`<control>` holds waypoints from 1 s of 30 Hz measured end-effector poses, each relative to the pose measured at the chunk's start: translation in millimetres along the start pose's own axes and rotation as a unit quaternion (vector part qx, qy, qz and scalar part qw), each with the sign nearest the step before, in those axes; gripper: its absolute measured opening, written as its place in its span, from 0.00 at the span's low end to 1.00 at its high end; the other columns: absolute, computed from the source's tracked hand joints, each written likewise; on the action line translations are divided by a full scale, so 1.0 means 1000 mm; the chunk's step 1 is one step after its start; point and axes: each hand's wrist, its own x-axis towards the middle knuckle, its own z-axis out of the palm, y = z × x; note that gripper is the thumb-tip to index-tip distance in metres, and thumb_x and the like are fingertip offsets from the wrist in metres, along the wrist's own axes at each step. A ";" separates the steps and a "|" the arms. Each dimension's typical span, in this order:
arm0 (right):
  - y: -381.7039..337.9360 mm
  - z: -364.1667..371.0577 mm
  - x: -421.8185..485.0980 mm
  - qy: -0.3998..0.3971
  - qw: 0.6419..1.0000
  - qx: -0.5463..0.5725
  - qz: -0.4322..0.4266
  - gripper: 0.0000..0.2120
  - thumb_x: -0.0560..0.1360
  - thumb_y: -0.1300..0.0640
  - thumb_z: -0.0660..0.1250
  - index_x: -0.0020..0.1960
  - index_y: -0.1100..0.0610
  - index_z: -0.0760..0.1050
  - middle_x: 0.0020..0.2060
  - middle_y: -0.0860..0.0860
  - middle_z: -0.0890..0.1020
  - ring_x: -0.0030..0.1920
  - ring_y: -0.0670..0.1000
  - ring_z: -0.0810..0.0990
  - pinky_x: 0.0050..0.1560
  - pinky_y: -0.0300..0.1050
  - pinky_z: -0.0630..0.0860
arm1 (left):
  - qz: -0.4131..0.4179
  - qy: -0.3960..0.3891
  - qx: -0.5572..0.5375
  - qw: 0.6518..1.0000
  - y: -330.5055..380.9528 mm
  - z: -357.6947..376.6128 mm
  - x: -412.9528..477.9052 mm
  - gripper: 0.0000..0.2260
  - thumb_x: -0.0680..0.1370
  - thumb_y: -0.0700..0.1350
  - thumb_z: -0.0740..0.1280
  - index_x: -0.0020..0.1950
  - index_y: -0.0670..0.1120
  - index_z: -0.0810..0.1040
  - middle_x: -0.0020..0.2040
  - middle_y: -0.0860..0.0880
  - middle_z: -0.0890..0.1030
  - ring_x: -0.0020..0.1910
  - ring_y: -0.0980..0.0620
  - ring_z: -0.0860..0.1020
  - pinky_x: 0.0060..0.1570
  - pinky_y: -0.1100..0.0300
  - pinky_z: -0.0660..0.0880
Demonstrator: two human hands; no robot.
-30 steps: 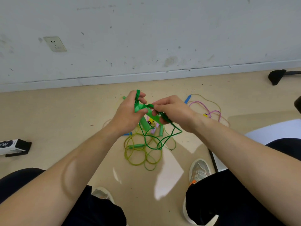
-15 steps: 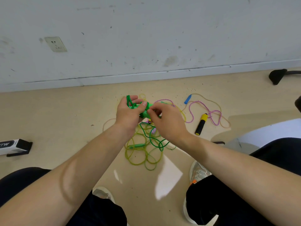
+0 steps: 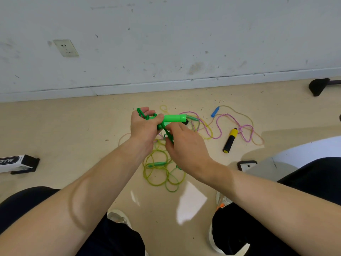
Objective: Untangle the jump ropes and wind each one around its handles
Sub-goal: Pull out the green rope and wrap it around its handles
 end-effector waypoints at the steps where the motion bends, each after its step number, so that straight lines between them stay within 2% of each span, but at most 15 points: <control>1: -0.005 -0.002 -0.001 -0.026 0.992 0.096 0.072 0.08 0.77 0.52 0.67 0.54 0.54 0.76 0.43 0.47 0.81 0.41 0.52 0.81 0.38 0.49 0.76 | 0.012 0.008 0.000 1.000 0.001 0.000 0.001 0.18 0.76 0.31 0.71 0.60 0.45 0.69 0.46 0.52 0.74 0.44 0.53 0.77 0.40 0.57 0.80; 2: -0.010 -0.005 -0.002 -0.043 0.968 0.200 0.143 0.07 0.78 0.50 0.65 0.51 0.53 0.76 0.38 0.45 0.81 0.39 0.50 0.81 0.41 0.50 0.77 | 0.021 0.013 0.002 1.000 0.001 0.000 0.002 0.18 0.76 0.32 0.71 0.60 0.45 0.69 0.45 0.53 0.74 0.44 0.54 0.77 0.38 0.59 0.79; 4: -0.013 -0.008 0.002 -0.083 0.890 0.380 0.239 0.12 0.81 0.49 0.60 0.46 0.54 0.77 0.30 0.45 0.79 0.32 0.50 0.78 0.37 0.50 0.78 | 0.031 0.010 0.004 0.999 0.001 0.001 0.003 0.17 0.76 0.33 0.71 0.59 0.46 0.69 0.45 0.53 0.75 0.44 0.54 0.77 0.36 0.59 0.76; 6: -0.008 -0.010 0.006 -0.161 0.833 0.463 0.255 0.15 0.84 0.50 0.56 0.52 0.55 0.79 0.31 0.47 0.80 0.30 0.49 0.72 0.30 0.43 0.71 | 0.037 0.001 0.003 0.999 0.002 0.002 0.003 0.17 0.76 0.35 0.72 0.59 0.46 0.69 0.47 0.52 0.75 0.44 0.52 0.78 0.33 0.59 0.74; 8: -0.001 -0.010 0.007 -0.223 0.805 0.496 0.236 0.16 0.85 0.51 0.54 0.54 0.55 0.79 0.34 0.50 0.82 0.32 0.48 0.71 0.32 0.40 0.65 | 0.028 -0.005 -0.017 0.999 0.007 0.002 0.003 0.17 0.76 0.35 0.72 0.60 0.44 0.69 0.48 0.51 0.76 0.44 0.52 0.78 0.33 0.60 0.73; 11: 0.014 -0.008 0.009 -0.252 0.781 0.527 0.221 0.12 0.84 0.53 0.58 0.50 0.56 0.78 0.33 0.52 0.81 0.33 0.48 0.75 0.37 0.42 0.67 | -0.018 -0.037 -0.079 0.996 0.015 -0.001 0.004 0.17 0.77 0.33 0.70 0.61 0.42 0.69 0.47 0.49 0.75 0.44 0.50 0.79 0.37 0.56 0.76; 13: 0.024 -0.009 0.013 -0.233 0.796 0.516 0.214 0.09 0.82 0.55 0.63 0.48 0.58 0.79 0.33 0.53 0.80 0.33 0.49 0.77 0.38 0.43 0.68 | -0.051 -0.076 -0.111 0.990 0.016 -0.004 0.005 0.16 0.77 0.31 0.70 0.60 0.41 0.69 0.45 0.48 0.75 0.45 0.50 0.79 0.44 0.51 0.80; 16: 0.038 -0.015 0.022 -0.197 0.872 0.417 0.163 0.07 0.79 0.56 0.69 0.44 0.57 0.81 0.31 0.55 0.79 0.31 0.48 0.75 0.34 0.41 0.71 | -0.092 -0.158 -0.111 0.977 0.018 -0.009 0.004 0.14 0.77 0.31 0.68 0.59 0.40 0.68 0.47 0.45 0.75 0.46 0.48 0.80 0.43 0.51 0.83; 18: 0.047 -0.021 0.028 -0.181 0.935 0.285 0.111 0.15 0.75 0.43 0.70 0.43 0.55 0.82 0.32 0.57 0.79 0.31 0.46 0.72 0.32 0.42 0.70 | -0.104 -0.220 -0.075 0.967 0.023 -0.014 0.002 0.08 0.79 0.32 0.66 0.54 0.39 0.70 0.48 0.44 0.73 0.50 0.45 0.77 0.42 0.54 0.82; 20: 0.055 -0.029 0.034 -0.169 0.975 0.113 0.088 0.27 0.68 0.30 0.65 0.42 0.55 0.80 0.30 0.54 0.78 0.29 0.48 0.70 0.31 0.46 0.64 | -0.110 -0.273 -0.038 0.955 0.029 -0.017 0.001 0.06 0.79 0.33 0.65 0.46 0.43 0.72 0.44 0.46 0.73 0.50 0.45 0.77 0.43 0.53 0.83; 21: 0.059 -0.033 0.037 -0.167 0.982 0.040 0.079 0.26 0.68 0.30 0.64 0.41 0.55 0.78 0.29 0.52 0.77 0.31 0.50 0.72 0.30 0.46 0.64 | -0.114 -0.297 -0.017 0.948 0.032 -0.018 0.000 0.08 0.79 0.33 0.65 0.45 0.45 0.72 0.43 0.48 0.73 0.49 0.47 0.77 0.45 0.51 0.84; 22: 0.060 -0.036 0.040 -0.174 0.983 -0.007 0.059 0.21 0.70 0.35 0.65 0.40 0.55 0.77 0.30 0.50 0.78 0.33 0.52 0.74 0.30 0.47 0.64 | -0.114 -0.315 0.009 0.942 0.034 -0.018 -0.002 0.09 0.79 0.32 0.65 0.46 0.46 0.72 0.43 0.49 0.73 0.48 0.48 0.77 0.47 0.49 0.84; 25: 0.063 -0.037 0.047 -0.222 0.974 -0.031 -0.038 0.02 0.74 0.55 0.68 0.44 0.51 0.79 0.38 0.48 0.80 0.42 0.54 0.77 0.36 0.47 0.69 | -0.108 -0.327 0.094 0.934 0.037 -0.018 -0.004 0.12 0.78 0.31 0.65 0.56 0.46 0.71 0.46 0.50 0.75 0.46 0.51 0.79 0.46 0.48 0.82; 27: 0.065 -0.037 0.049 -0.252 0.966 -0.007 -0.055 0.07 0.75 0.57 0.67 0.50 0.50 0.82 0.42 0.47 0.77 0.44 0.51 0.74 0.43 0.49 0.73 | -0.116 -0.335 0.129 0.926 0.036 -0.019 -0.006 0.15 0.78 0.30 0.65 0.60 0.46 0.69 0.44 0.52 0.77 0.46 0.49 0.80 0.43 0.46 0.83; 30: 0.065 -0.039 0.052 -0.228 0.971 0.005 -0.065 0.06 0.76 0.55 0.69 0.51 0.51 0.83 0.43 0.47 0.75 0.43 0.49 0.73 0.47 0.51 0.74 | -0.118 -0.311 0.138 0.933 0.029 -0.017 -0.009 0.14 0.78 0.30 0.66 0.59 0.44 0.70 0.45 0.50 0.75 0.47 0.48 0.80 0.41 0.45 0.84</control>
